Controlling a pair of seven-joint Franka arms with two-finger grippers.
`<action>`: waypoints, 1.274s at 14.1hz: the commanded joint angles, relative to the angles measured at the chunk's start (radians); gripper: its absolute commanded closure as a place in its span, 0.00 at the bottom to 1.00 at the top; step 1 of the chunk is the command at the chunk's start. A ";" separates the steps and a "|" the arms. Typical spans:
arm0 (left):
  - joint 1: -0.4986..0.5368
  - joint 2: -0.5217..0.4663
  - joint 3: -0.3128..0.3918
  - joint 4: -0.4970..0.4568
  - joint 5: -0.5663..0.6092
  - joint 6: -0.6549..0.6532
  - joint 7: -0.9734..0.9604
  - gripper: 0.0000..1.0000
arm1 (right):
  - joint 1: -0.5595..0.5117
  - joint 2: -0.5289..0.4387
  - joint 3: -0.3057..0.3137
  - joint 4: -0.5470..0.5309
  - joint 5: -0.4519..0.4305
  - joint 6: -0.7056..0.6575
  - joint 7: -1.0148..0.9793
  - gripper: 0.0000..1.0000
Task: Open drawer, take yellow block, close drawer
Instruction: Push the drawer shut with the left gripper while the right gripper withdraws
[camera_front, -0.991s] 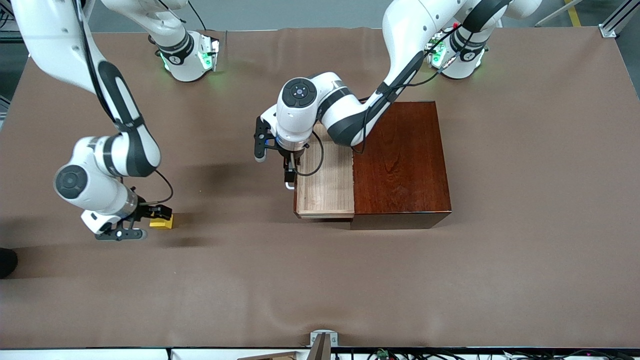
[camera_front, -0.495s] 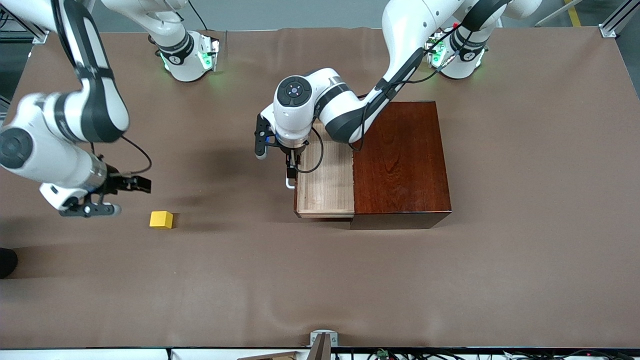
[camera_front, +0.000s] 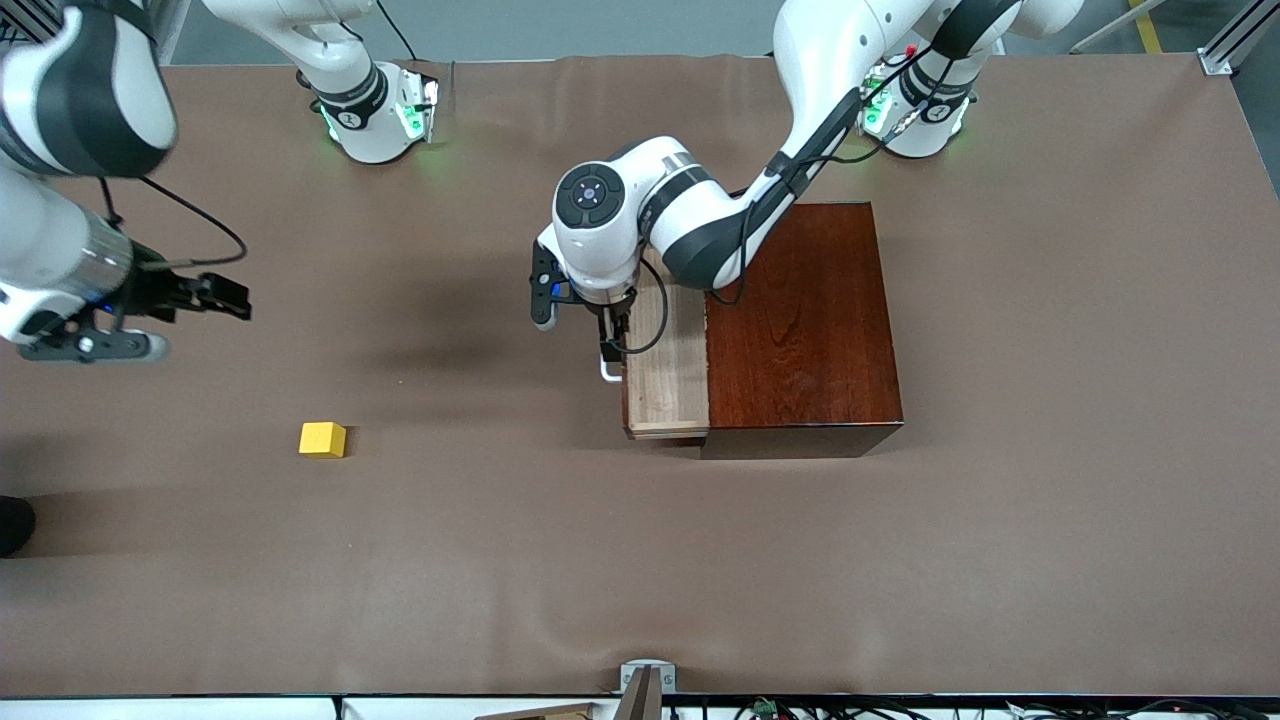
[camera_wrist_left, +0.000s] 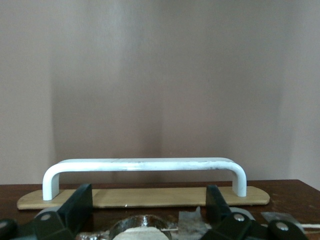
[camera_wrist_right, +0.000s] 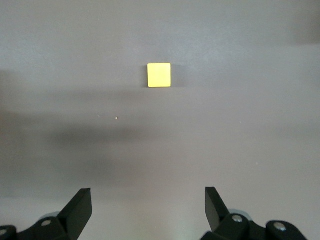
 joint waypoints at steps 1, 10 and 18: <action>0.003 -0.034 0.020 -0.039 0.076 -0.083 -0.002 0.00 | -0.037 0.007 0.009 0.098 -0.004 -0.085 0.007 0.00; -0.002 -0.045 0.022 -0.039 0.221 -0.236 -0.003 0.00 | -0.046 0.007 0.021 0.274 0.038 -0.251 -0.016 0.00; 0.006 -0.047 0.022 -0.039 0.265 -0.362 -0.003 0.00 | -0.053 -0.022 0.058 0.249 0.038 -0.253 -0.042 0.00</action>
